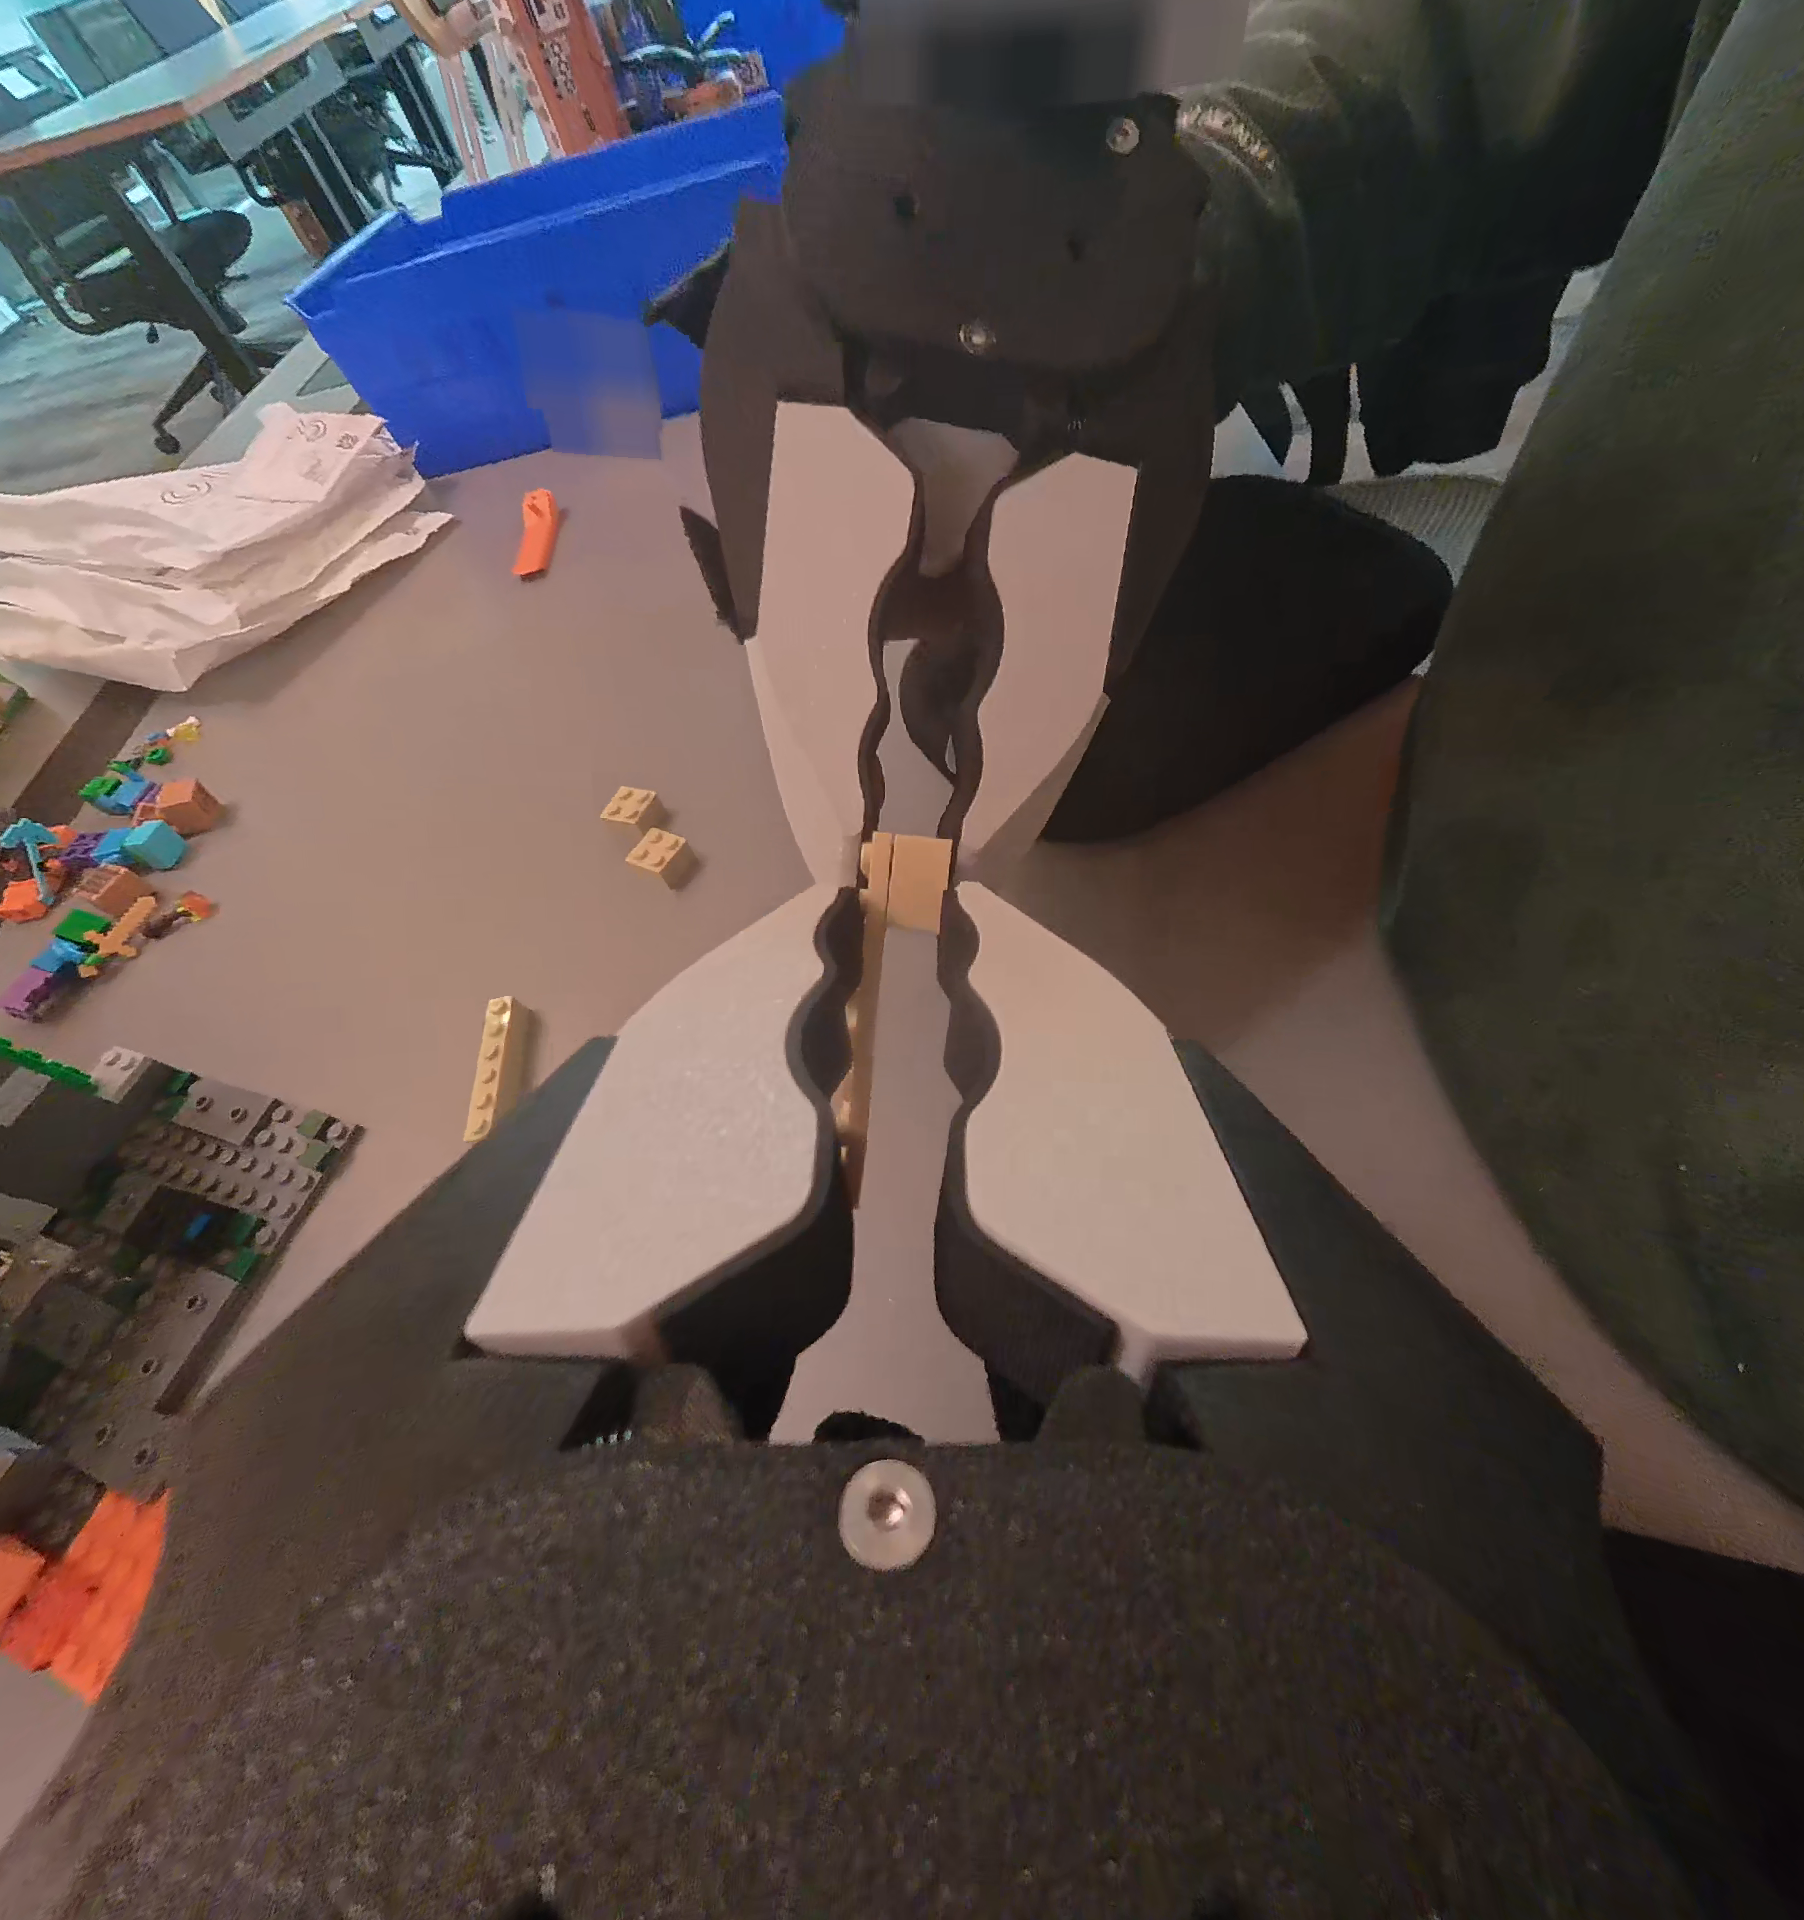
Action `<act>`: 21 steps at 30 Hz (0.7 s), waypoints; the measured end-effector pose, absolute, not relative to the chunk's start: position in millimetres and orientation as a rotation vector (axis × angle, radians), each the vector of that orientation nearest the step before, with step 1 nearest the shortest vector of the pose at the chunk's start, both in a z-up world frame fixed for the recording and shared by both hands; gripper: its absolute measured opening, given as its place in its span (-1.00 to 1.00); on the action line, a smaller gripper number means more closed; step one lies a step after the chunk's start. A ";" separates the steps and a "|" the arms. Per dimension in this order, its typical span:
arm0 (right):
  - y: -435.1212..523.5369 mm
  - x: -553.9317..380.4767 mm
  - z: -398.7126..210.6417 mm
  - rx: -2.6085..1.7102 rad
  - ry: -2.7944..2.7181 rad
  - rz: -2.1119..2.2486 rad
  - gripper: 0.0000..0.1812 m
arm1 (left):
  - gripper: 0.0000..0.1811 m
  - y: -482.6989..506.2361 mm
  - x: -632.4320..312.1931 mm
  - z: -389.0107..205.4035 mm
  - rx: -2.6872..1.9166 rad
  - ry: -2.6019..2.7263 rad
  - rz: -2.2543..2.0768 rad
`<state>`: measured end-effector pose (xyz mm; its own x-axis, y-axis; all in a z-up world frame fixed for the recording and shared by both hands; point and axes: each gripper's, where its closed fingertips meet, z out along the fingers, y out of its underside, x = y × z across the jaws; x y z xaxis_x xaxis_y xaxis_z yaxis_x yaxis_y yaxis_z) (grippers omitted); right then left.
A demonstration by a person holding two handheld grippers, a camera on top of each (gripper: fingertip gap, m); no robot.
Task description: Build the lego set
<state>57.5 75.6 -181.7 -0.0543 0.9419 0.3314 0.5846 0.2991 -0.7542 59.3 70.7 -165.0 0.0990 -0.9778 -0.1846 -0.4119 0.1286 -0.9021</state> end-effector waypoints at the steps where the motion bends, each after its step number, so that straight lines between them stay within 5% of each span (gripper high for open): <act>1: 75.9 58.2 -183.9 -1.391 -1.744 0.548 -0.84 | -0.84 70.2 59.9 -167.5 -1.436 1.478 -0.755; 21: 79.3 56.5 -200.3 -1.418 -1.770 0.441 -0.82 | -0.84 73.5 64.8 -179.5 -1.439 1.544 -0.549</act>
